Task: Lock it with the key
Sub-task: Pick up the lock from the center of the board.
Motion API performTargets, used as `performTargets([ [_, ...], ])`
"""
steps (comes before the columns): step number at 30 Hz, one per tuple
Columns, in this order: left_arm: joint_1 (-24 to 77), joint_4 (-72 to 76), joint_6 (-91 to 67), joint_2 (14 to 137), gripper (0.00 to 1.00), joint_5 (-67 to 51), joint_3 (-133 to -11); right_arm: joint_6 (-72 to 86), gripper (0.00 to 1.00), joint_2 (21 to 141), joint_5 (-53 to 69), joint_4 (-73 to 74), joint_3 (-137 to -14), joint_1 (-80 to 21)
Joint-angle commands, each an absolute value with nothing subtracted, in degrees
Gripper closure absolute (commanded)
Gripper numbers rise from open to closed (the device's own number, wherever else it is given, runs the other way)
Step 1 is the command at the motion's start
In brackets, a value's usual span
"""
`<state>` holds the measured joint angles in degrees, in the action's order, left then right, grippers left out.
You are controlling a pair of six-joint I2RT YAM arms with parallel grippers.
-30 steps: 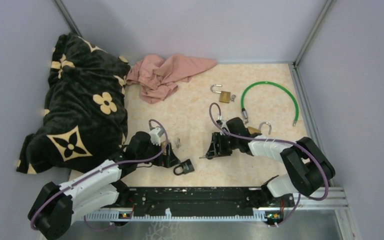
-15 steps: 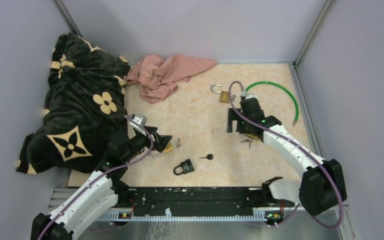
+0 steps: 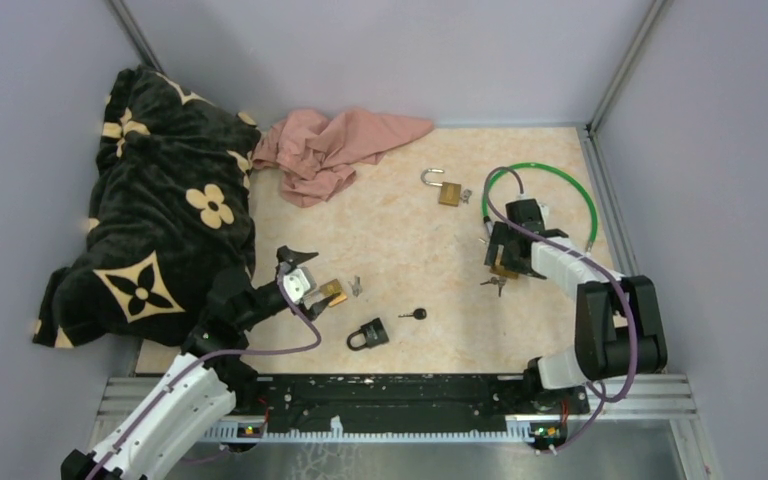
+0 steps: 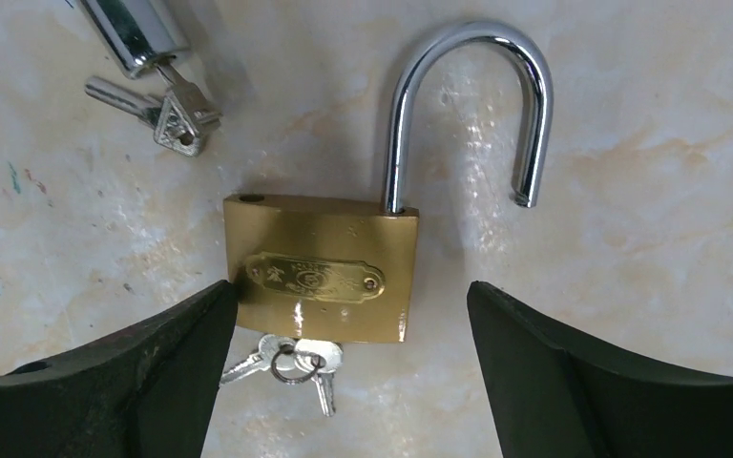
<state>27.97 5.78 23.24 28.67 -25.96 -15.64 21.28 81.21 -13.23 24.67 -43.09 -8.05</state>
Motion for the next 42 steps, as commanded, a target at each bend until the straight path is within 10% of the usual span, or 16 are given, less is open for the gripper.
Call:
performTargets([
  [1,27.96,-5.54,41.05,29.69,0.01,-33.19,-21.07,21.31,0.13,83.27,-13.00,21.24,-42.59,-7.23],
  [15,27.89,5.46,31.34,31.72,0.01,-25.43,-19.95,19.06,0.20,87.44,-9.74,25.25,-44.67,-7.21],
  [21,27.91,6.15,26.76,31.63,0.02,-25.64,-20.83,17.48,1.00,87.82,-5.35,24.99,-45.53,-7.22],
  [33,27.92,3.23,21.02,34.52,0.43,-41.50,-23.47,7.10,1.00,72.41,10.42,24.01,-43.88,-26.92],
  [42,30.59,-2.41,60.23,46.27,0.24,-52.47,-21.91,5.49,1.00,70.83,32.32,12.91,-41.55,-37.29],
])
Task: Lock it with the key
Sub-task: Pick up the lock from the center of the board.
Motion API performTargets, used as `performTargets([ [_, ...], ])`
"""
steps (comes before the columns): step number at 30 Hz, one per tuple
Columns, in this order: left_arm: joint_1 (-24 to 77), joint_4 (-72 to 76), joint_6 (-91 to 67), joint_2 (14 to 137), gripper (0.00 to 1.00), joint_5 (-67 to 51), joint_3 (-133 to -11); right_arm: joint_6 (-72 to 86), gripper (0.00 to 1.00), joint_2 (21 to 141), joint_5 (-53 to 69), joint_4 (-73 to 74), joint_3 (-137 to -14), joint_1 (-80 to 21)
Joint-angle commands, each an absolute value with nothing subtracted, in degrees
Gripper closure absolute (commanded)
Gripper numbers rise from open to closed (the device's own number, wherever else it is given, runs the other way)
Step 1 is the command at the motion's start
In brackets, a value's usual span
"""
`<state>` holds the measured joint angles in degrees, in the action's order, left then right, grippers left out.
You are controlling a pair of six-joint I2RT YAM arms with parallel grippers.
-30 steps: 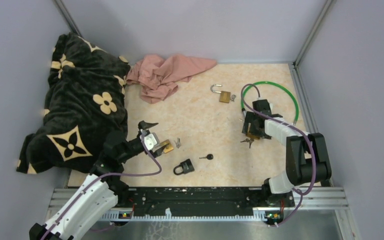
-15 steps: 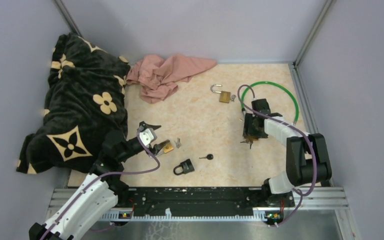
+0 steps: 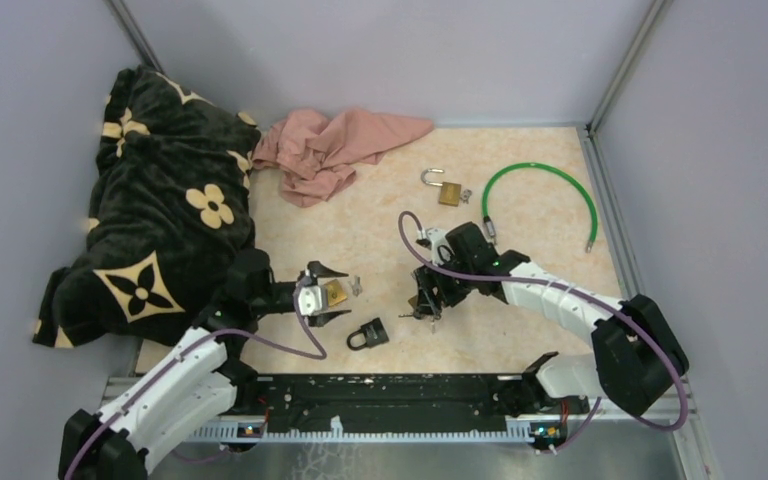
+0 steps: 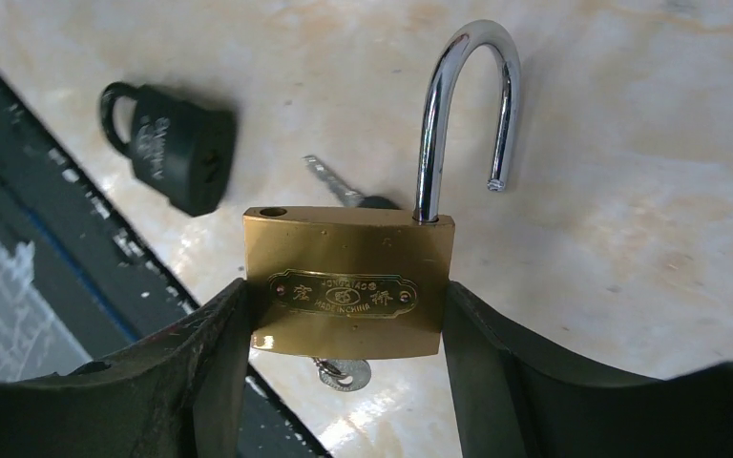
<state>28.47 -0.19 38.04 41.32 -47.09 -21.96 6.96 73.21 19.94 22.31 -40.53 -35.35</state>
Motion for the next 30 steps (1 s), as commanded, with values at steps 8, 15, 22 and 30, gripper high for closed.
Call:
performTargets([
  [8,37.47,0.28,74.67,59.87,0.24,-49.69,-26.52,2.58,1.00,71.82,39.70,6.89,-42.47,-46.23],
  [15,39.33,3.97,68.00,63.89,0.42,-46.20,-27.49,1.35,1.00,71.02,39.59,5.31,-42.99,-48.34],
  [22,41.89,4.91,67.75,65.63,0.39,-42.33,-27.50,0.26,1.00,71.25,38.11,6.56,-44.85,-49.63],
  [30,41.93,5.72,70.84,66.40,0.74,-38.35,-26.10,-1.70,1.00,70.44,37.71,7.25,-46.03,-50.52],
])
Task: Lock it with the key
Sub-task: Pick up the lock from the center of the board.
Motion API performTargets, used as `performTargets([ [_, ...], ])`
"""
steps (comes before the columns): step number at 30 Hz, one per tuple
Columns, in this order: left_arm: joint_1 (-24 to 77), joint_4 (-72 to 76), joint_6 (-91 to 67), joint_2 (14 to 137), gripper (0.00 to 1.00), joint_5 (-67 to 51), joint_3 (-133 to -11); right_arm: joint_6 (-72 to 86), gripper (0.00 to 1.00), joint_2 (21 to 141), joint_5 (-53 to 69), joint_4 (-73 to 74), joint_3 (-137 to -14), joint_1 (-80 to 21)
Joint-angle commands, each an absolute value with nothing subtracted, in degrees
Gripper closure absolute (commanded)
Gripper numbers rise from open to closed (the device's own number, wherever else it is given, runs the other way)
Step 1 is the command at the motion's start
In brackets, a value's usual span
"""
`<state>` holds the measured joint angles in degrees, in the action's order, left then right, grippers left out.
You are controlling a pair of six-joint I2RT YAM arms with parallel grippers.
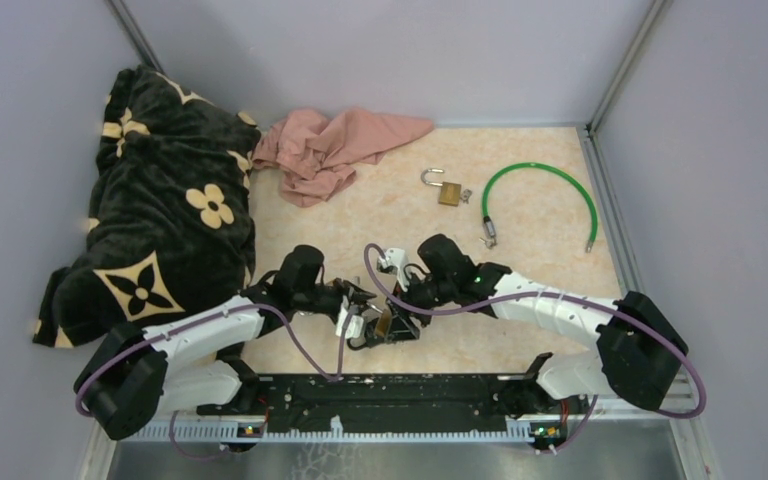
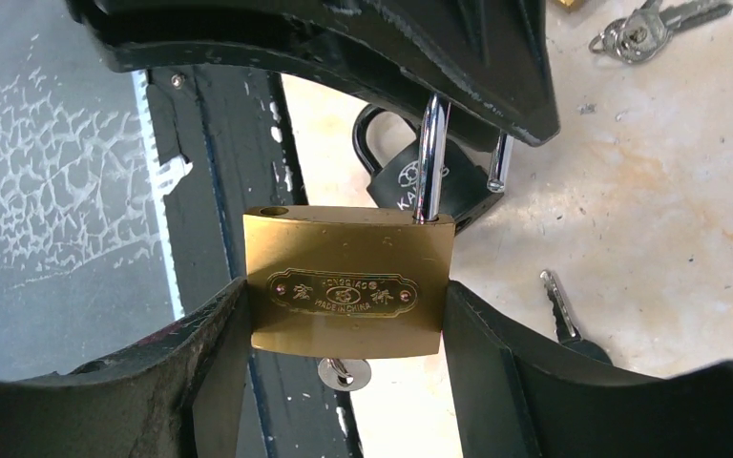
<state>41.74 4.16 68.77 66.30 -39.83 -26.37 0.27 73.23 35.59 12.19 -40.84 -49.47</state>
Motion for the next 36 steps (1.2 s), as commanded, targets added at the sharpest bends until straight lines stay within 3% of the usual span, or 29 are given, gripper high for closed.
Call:
performTargets([
  [1,41.97,6.16,70.54,66.18,0.83,-38.34,-25.96,-1.74,1.00,70.41,37.66,7.32,-46.06,-50.55],
  [3,42.14,7.27,69.46,65.88,1.00,-37.93,-25.84,-1.84,1.00,70.40,37.45,7.30,-46.05,-50.53],
  [7,42.19,8.53,66.33,64.90,1.00,-36.77,-26.05,-2.06,1.00,70.02,35.95,6.57,-45.61,-50.53],
  [8,42.19,9.13,64.77,64.56,1.00,-36.14,-26.21,-1.91,0.91,69.91,34.38,6.22,-45.32,-50.54],
  [10,42.22,10.72,60.19,63.65,1.00,-34.47,-26.76,-1.76,0.42,69.54,31.39,6.02,-44.57,-50.54],
  [11,42.19,11.88,57.85,63.11,1.00,-33.42,-27.11,-1.56,0.09,69.29,28.70,5.83,-44.07,-50.54],
  [12,42.25,12.46,55.36,62.31,1.00,-32.65,-27.57,-1.08,0.02,68.70,26.60,5.07,-43.21,-50.54],
  [16,42.19,11.73,47.76,58.91,1.00,-31.57,-30.21,0.96,0.02,64.12,22.92,-1.46,-37.90,-49.19],
  [25,42.06,7.17,26.83,53.47,1.00,-35.24,-36.17,5.87,0.02,48.74,31.24,-18.67,-26.17,-39.79],
  [29,41.62,6.43,18.83,51.95,1.00,-39.62,-38.23,4.74,0.02,47.49,37.60,-22.20,-24.74,-39.31],
  [36,41.57,5.62,15.20,50.73,1.00,-42.10,-38.88,9.71,0.19,50.85,43.05,-29.04,-25.12,-38.86],
])
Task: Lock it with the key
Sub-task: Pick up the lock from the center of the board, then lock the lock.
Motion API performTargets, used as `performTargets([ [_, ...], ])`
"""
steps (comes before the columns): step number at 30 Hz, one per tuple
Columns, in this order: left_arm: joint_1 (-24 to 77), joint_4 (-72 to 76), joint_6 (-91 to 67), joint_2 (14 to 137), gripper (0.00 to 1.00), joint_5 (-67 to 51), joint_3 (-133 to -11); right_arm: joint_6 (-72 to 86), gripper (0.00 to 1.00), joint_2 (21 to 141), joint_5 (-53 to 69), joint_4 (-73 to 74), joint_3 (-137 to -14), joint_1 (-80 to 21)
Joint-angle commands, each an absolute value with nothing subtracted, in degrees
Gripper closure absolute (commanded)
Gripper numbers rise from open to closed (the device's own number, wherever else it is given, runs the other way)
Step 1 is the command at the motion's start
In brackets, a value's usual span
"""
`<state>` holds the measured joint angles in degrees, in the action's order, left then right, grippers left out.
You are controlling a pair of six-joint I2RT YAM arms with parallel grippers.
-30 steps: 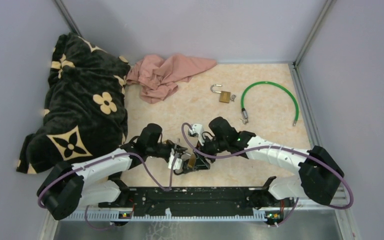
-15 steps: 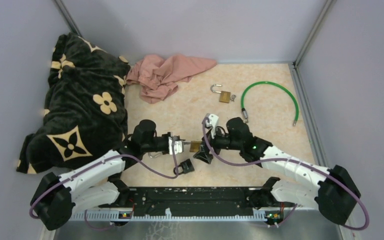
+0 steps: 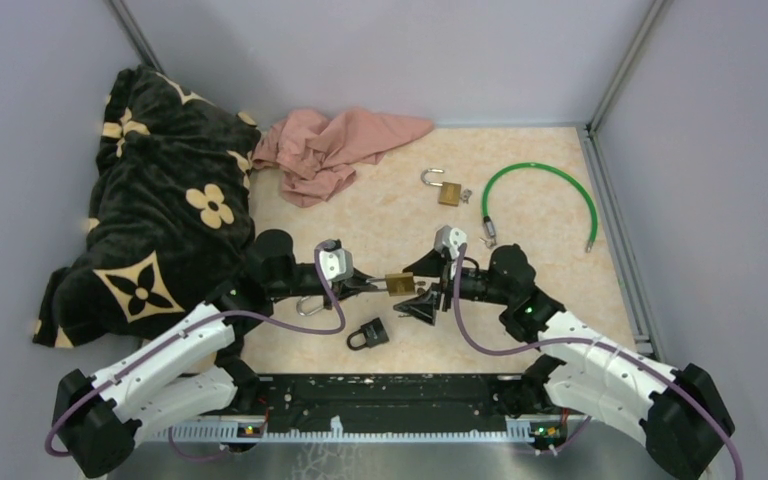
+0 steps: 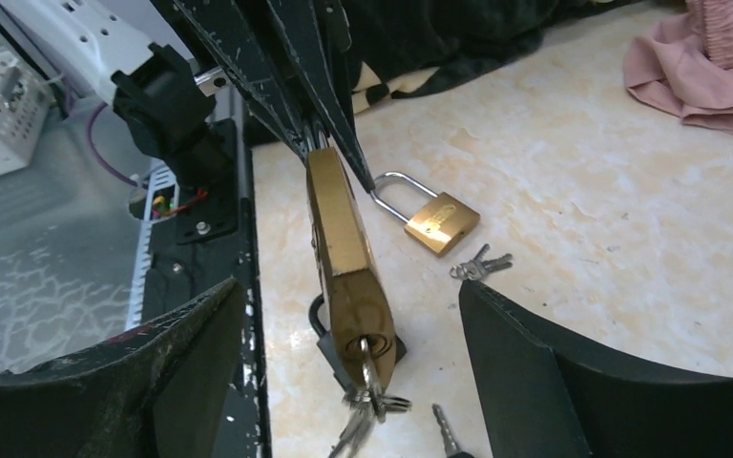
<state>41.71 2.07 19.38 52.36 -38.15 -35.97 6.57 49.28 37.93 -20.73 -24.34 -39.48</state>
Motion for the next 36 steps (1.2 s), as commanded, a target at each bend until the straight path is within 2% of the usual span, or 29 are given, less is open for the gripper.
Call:
performTargets([
  [1,41.52,5.62,15.46,50.65,1.00,-42.24,-38.85,10.35,0.20,51.27,43.43,-29.91,-25.20,-38.89],
  [3,41.48,5.62,15.73,50.51,1.00,-42.46,-39.04,11.34,0.26,51.89,43.67,-30.53,-25.78,-38.87],
  [8,41.50,6.03,15.91,50.42,1.00,-43.12,-39.07,13.67,0.58,53.90,44.20,-32.06,-26.58,-38.93],
  [11,41.48,6.24,15.71,50.39,1.00,-43.88,-38.90,15.49,0.70,55.53,45.42,-33.31,-26.94,-38.93],
  [13,41.48,6.18,15.59,50.41,1.00,-44.47,-38.75,17.38,0.71,56.54,45.93,-35.61,-26.73,-38.97],
  [16,41.48,6.02,15.08,50.44,1.00,-45.47,-38.59,19.38,0.61,57.68,46.58,-38.52,-27.01,-38.96],
  [17,41.48,5.98,14.92,50.40,1.00,-45.85,-38.60,19.56,0.61,58.01,46.80,-38.74,-27.29,-38.98],
  [18,41.48,6.02,14.83,50.36,1.00,-46.07,-38.67,19.68,0.67,58.27,46.99,-38.71,-27.52,-38.89],
  [20,41.48,6.06,14.52,50.35,1.00,-46.11,-38.79,19.75,0.98,58.55,47.13,-38.15,-27.95,-38.88],
  [25,41.16,6.59,10.86,50.00,1.00,-46.87,-38.27,21.86,1.00,58.55,48.13,-41.35,-27.56,-38.89],
  [26,40.74,7.20,8.81,49.73,0.96,-46.95,-37.77,23.31,1.00,58.24,47.85,-43.07,-27.30,-38.91],
  [27,39.94,7.94,6.03,49.60,0.86,-47.30,-37.15,24.17,1.00,57.83,47.39,-44.31,-27.20,-38.84],
  [28,38.73,8.64,3.46,49.37,0.82,-48.24,-36.47,24.90,1.00,57.30,47.12,-45.37,-27.28,-38.78],
  [32,33.58,12.09,-5.57,47.79,0.77,-50.15,-33.01,27.17,1.00,56.26,46.88,-47.83,-28.84,-38.57],
  [36,31.68,15.45,-7.53,45.19,0.73,-49.86,-30.43,28.13,1.00,56.55,47.56,-48.55,-29.92,-38.56],
])
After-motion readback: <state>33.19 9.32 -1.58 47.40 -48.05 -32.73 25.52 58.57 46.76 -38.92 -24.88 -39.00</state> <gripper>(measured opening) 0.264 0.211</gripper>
